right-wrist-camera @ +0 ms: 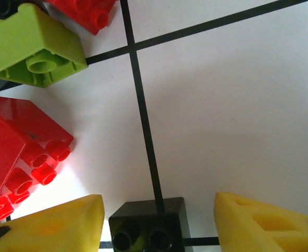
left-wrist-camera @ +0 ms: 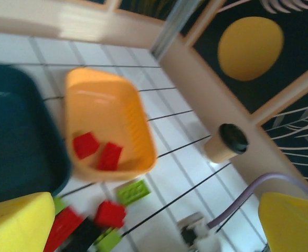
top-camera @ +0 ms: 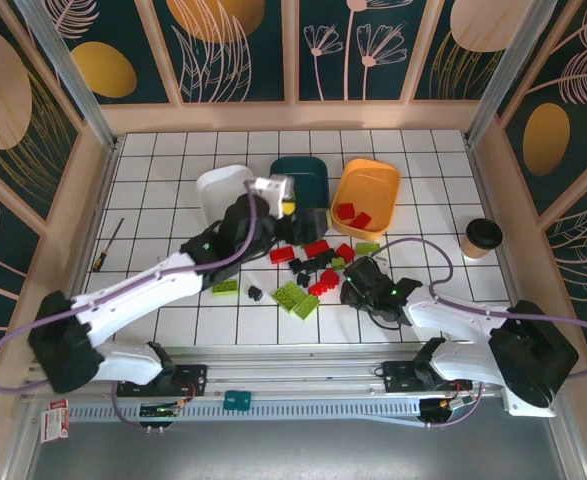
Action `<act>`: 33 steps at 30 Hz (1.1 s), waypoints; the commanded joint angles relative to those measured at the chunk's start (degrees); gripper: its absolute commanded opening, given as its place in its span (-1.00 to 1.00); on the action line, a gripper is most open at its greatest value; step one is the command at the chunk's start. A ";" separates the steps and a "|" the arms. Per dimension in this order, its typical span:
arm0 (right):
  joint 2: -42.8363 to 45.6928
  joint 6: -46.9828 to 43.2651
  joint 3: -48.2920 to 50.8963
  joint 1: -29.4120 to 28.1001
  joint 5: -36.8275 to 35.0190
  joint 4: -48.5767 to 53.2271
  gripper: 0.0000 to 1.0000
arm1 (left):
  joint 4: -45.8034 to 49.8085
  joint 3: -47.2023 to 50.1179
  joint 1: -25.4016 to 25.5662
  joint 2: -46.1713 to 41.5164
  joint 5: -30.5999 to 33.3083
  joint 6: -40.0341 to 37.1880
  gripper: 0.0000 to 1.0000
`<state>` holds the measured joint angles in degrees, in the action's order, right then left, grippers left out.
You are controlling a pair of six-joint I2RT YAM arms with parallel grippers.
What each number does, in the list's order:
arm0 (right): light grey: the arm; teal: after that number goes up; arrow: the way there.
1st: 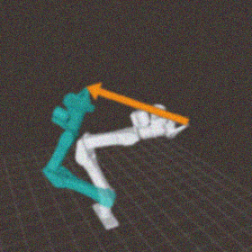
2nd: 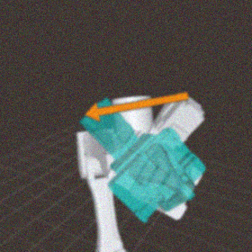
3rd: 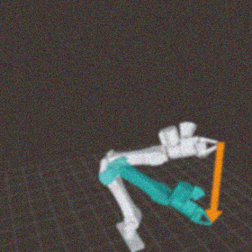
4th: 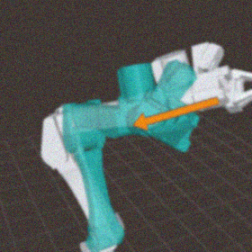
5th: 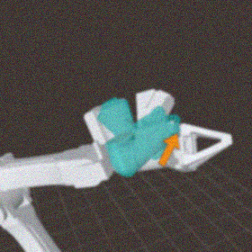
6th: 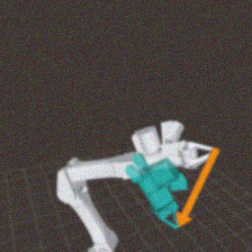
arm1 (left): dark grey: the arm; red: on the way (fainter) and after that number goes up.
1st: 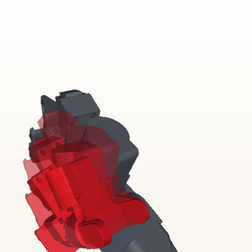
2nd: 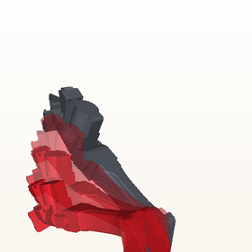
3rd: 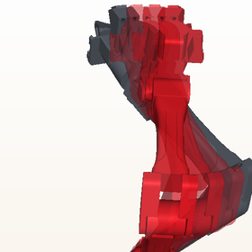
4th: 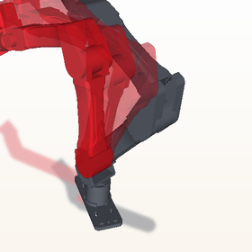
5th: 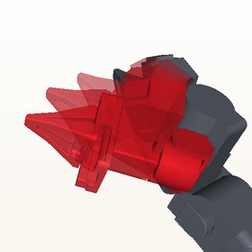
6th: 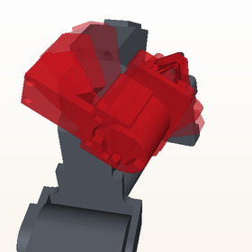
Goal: Sort the legos into containers by color
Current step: Pick up the lego from the bottom-center of the table, then place the lego in the container.
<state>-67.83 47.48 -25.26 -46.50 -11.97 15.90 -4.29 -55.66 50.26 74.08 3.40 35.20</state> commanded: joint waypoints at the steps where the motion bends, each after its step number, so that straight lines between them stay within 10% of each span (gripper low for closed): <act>1: -2.13 -0.71 -1.19 -1.09 -0.25 1.03 0.02 | 2.10 8.62 -0.10 -7.58 7.91 3.01 0.97; 15: -2.90 -11.42 -17.01 -5.79 2.22 -5.01 -0.66 | 22.39 30.34 -0.10 -33.78 28.05 14.41 0.97; 33: -57.38 -27.09 -76.21 -2.16 14.24 -8.53 -0.53 | 24.27 34.68 -0.19 -35.72 25.70 18.59 0.97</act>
<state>-121.54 22.68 -95.46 -49.69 0.60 4.97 21.47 -22.11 50.26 37.67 30.33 53.25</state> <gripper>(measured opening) 0.290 0.986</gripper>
